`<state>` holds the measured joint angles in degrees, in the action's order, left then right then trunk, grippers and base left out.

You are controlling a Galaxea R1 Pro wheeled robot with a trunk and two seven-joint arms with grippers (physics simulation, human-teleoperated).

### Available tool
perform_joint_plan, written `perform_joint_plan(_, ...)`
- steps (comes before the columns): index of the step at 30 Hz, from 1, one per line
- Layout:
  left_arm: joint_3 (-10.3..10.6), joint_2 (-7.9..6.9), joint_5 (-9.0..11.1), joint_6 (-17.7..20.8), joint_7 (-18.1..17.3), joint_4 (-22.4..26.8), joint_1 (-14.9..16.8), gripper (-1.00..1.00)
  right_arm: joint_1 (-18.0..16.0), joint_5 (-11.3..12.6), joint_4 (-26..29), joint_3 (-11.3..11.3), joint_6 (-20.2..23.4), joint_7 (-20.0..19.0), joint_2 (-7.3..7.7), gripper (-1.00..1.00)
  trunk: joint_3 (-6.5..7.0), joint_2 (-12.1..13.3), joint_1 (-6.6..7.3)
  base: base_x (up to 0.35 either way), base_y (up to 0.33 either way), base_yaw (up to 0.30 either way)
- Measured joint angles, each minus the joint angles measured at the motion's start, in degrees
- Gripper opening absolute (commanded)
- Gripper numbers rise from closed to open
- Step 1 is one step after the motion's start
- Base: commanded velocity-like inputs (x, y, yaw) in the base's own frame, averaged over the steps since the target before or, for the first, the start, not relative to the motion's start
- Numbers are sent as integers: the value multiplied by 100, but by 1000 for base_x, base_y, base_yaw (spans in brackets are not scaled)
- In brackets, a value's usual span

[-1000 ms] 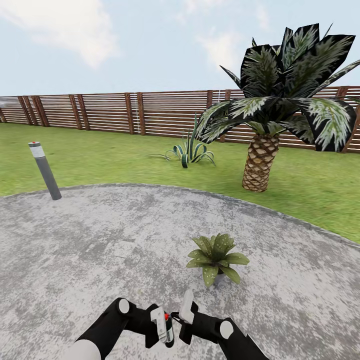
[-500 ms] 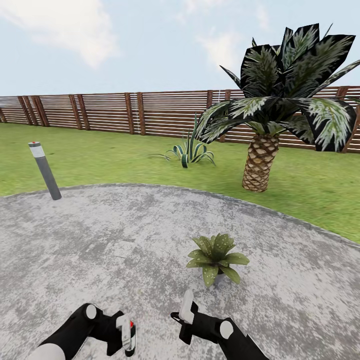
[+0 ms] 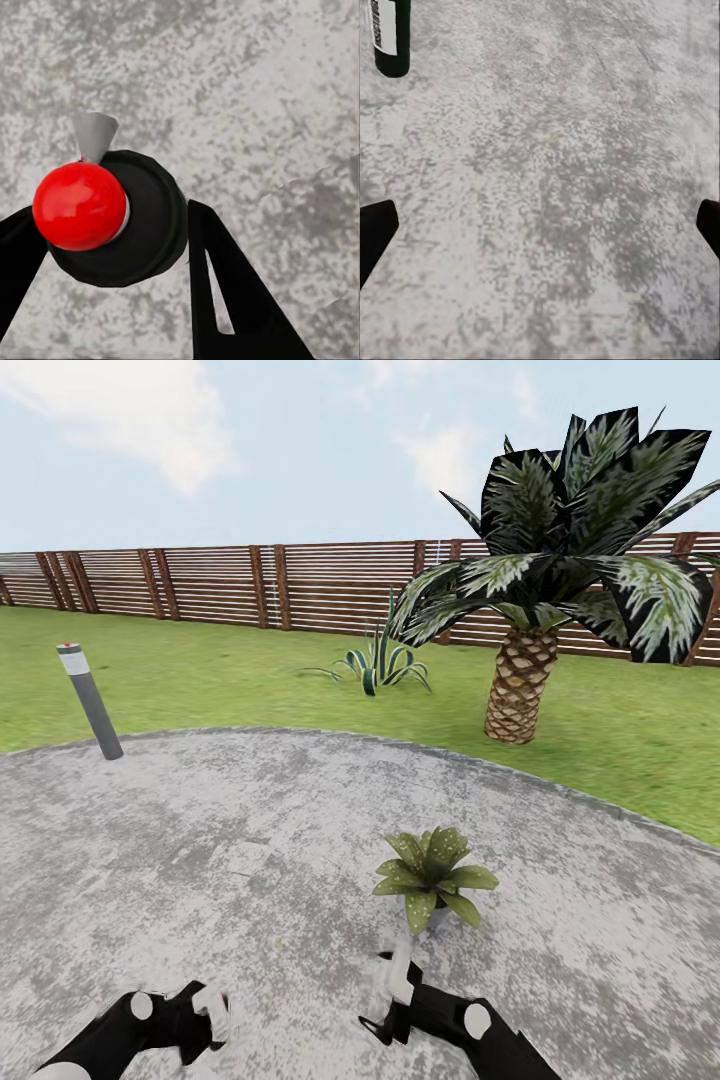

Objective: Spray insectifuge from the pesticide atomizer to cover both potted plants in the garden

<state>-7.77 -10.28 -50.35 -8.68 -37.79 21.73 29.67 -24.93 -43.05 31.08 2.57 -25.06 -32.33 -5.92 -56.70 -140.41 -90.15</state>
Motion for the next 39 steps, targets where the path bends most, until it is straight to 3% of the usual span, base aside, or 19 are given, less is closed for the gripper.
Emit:
perform_joint_plan(1, -226, 16, 55, -4, 231, -96, 0, -100, 4, 10, -27, -35, -5, 145, 114, 100, 0, 0, 0, 0, 0, 0)
perform_joint_plan(2, -593, 38, 203, -7, 530, -248, -1, -100, 10, 17, -151, -159, -15, 390, 273, 100, 0, 0, 0, 0, 0, 0)
perform_joint_plan(4, -1207, 85, 698, -28, 1076, -561, -2, -100, 18, 108, -793, -690, -31, 928, 503, 100, -1, 0, 0, 0, 0, 0)
perform_joint_plan(5, -1319, 95, 869, -53, 1243, -666, -1, -100, 17, 152, -1060, -932, -32, 1115, 560, 100, 0, 0, 0, 0, 0, 0)
perform_joint_plan(6, -1420, 103, 1110, -129, 1496, -830, -2, -100, 17, 196, -1420, -1290, -35, 1427, 667, 100, -1, 0, 0, 0, 0, 0)
perform_joint_plan(7, -1463, 107, 1288, -221, 1698, -960, -1, -100, 19, 213, -1648, -1503, -39, 1682, 750, 100, -1, 0, 0, 0, 0, 0)
perform_joint_plan(8, -1500, 118, 1637, -486, 2164, -1286, -4, -100, 22, 223, -2070, -1754, -50, 2215, 872, 100, -1, 0, 0, 0, 0, 0)
perform_joint_plan(11, -1525, 131, 2115, -931, 2899, -1793, -57, -100, 26, 264, -2517, -1893, -107, 3053, 940, 100, -1, 0, 0, 0, 0, 0)
perform_joint_plan(14, -1541, 213, 2507, -1346, 3629, -2000, -359, -100, 49, 308, -2677, -1956, -231, 4089, 923, 100, -1, 0, 0, 0, 0, 0)
perform_joint_plan(16, -1541, 260, 2622, -1416, 3858, -2026, -468, -100, 96, 341, -2708, -1955, -293, 4456, 903, 100, -1, 0, 0, 0, 0, 0)
perform_joint_plan(18, -1547, 314, 2667, -1444, 3968, -2044, -520, -100, 127, 551, -2822, -1952, -393, 4667, 818, 100, 0, 0, 0, 0, 0, 0)
perform_joint_plan(20, -1550, 371, 2684, -1452, 4007, -2054, -548, -100, 138, 967, -2893, -1960, -507, 4742, 745, 100, 0, 0, 0, 0, 0, 0)
perform_joint_plan(24, -1543, 449, 2674, -1463, 3998, -2109, -625, -100, 149, 1650, -2931, -1962, -675, 4750, 747, 100, 0, 0, 0, 0, 0, 0)
perform_joint_plan(31, -1545, 459, 2688, -1468, 4004, -2125, -679, -100, 150, 1789, -2921, -1959, -709, 4747, 711, 100, 0, 0, 0, 0, 0, 0)
perform_joint_plan(39, -1555, 473, 2858, -1475, 3983, -2128, -711, -100, 147, 1813, -2922, -1961, -690, 4766, 685, 100, 0, 0, 0, 0, 0, 229)
